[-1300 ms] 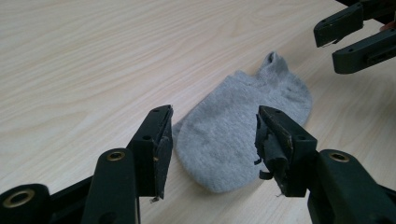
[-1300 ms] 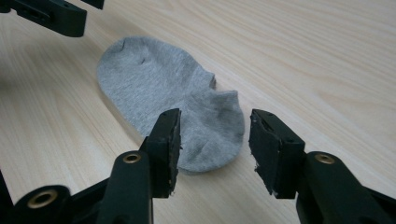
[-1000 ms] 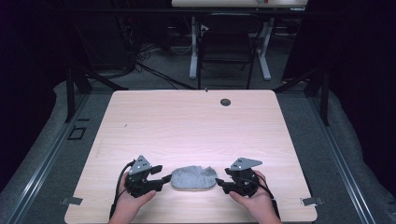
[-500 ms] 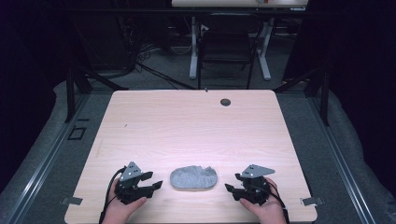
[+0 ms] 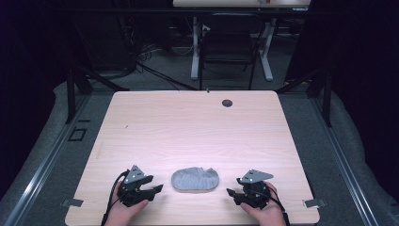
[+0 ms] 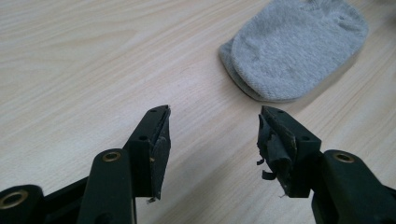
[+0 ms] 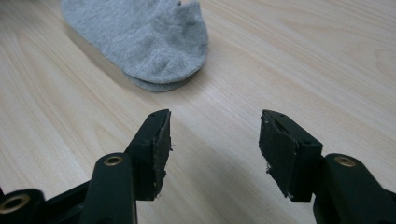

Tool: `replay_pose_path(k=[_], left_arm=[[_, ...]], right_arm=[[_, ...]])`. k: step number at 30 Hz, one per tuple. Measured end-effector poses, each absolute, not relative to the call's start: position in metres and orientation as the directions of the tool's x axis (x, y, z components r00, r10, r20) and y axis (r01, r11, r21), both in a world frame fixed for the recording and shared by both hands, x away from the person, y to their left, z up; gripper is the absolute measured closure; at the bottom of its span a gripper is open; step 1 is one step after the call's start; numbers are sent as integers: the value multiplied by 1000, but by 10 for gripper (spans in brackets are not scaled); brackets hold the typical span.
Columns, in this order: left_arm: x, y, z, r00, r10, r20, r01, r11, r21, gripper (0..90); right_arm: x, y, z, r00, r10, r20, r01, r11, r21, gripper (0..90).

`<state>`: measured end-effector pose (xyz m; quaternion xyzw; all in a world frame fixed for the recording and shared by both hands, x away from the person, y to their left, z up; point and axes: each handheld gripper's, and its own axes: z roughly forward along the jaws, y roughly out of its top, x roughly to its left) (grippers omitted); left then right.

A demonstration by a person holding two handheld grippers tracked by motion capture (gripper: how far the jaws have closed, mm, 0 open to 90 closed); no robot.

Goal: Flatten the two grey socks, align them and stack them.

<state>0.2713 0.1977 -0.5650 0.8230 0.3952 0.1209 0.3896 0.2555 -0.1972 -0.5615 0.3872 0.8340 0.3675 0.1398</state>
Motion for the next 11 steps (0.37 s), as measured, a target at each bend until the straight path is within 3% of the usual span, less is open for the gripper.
replay_pose_path(k=[11], left_arm=[[271, 187, -569, 684, 721, -111, 552, -412, 725, 445]], right_arm=[[256, -186, -569, -688, 724, 36, 532, 471, 704, 432]])
